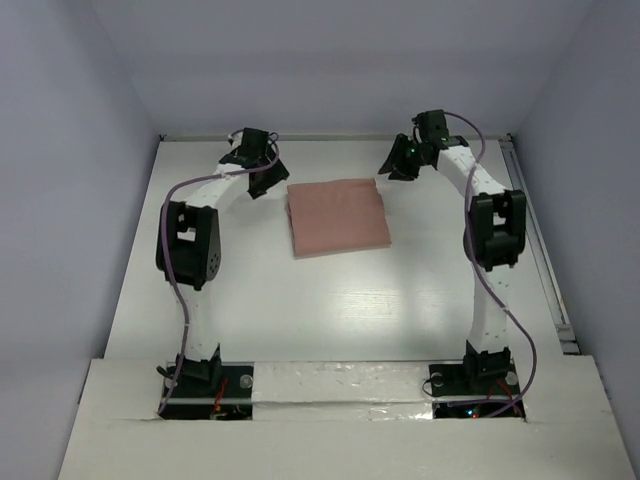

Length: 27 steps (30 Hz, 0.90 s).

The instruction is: Fold and stack the t-shirts

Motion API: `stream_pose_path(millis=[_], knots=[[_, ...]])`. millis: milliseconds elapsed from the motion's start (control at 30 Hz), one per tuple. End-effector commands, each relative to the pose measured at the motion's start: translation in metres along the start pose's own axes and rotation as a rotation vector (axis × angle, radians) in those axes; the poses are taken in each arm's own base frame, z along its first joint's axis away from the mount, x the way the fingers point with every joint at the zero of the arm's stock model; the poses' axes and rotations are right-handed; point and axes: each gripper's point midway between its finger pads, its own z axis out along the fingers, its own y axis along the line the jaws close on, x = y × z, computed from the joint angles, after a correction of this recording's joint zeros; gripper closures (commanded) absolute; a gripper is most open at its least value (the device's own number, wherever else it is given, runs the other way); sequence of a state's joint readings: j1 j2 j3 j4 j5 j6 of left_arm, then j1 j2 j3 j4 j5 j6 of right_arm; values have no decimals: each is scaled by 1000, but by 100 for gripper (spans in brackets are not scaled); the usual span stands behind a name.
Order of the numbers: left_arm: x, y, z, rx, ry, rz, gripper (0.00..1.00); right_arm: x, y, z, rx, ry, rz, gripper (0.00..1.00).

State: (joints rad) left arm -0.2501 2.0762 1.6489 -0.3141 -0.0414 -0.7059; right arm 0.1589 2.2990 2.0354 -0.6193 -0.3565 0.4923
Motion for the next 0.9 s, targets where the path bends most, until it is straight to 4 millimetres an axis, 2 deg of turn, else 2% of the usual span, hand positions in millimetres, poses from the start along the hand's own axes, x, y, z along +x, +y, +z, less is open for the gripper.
stream_pose_path(millis=[0,33,67,100,133,167,200,233,267,300,333,367,433,467,533,567,600,667,733,767,800,833,867], knots=[[-48,-30,-69,130,-175,-35,36,8,45,-44,-106,-91,-85,62],[-30,-28,-68,136,-143,-26,39,16,57,-56,-138,-96,-103,88],[-18,-34,-72,161,-126,-13,42,31,58,-54,-148,-68,-108,95],[11,-57,-78,223,-92,32,45,55,48,-44,-142,-18,-98,98],[40,-55,-79,224,-51,64,48,68,47,-42,-146,4,-86,100],[60,-57,-79,233,-24,86,66,78,40,-39,-137,24,-66,100],[86,-69,-83,273,4,107,74,100,24,-31,-123,64,-34,100],[107,-67,-83,288,54,116,76,109,17,-28,-114,80,-24,100],[133,-47,-74,252,106,121,86,114,13,-28,-108,76,-22,100],[145,-41,-72,251,126,121,91,123,8,-27,-104,90,-17,100],[152,-31,-70,230,137,107,93,142,-6,-25,-80,127,4,100],[171,-5,-64,178,170,108,96,148,-14,-24,-55,129,5,100],[180,13,-66,154,178,107,98,161,-28,-19,-26,145,21,100],[190,27,-64,135,186,108,99,176,-41,-16,8,171,40,100],[194,38,-67,120,186,117,100,183,-47,-17,19,161,65,100],[199,48,-68,105,194,129,100,198,-53,-21,23,182,79,100],[199,50,-73,105,194,138,100,195,-47,-31,6,165,75,100],[190,55,-78,77,162,169,100,199,-46,-44,11,153,73,100],[176,46,-94,104,127,185,100,184,-33,-63,-4,112,38,100],[164,32,-101,136,102,192,100,177,-27,-66,-13,98,27,100],[157,25,-107,150,92,213,99,158,-11,-70,-44,69,9,100],[139,3,-114,187,55,218,99,152,-4,-67,-68,72,9,100],[133,-4,-115,196,47,223,99,143,2,-63,-81,63,5,100]])
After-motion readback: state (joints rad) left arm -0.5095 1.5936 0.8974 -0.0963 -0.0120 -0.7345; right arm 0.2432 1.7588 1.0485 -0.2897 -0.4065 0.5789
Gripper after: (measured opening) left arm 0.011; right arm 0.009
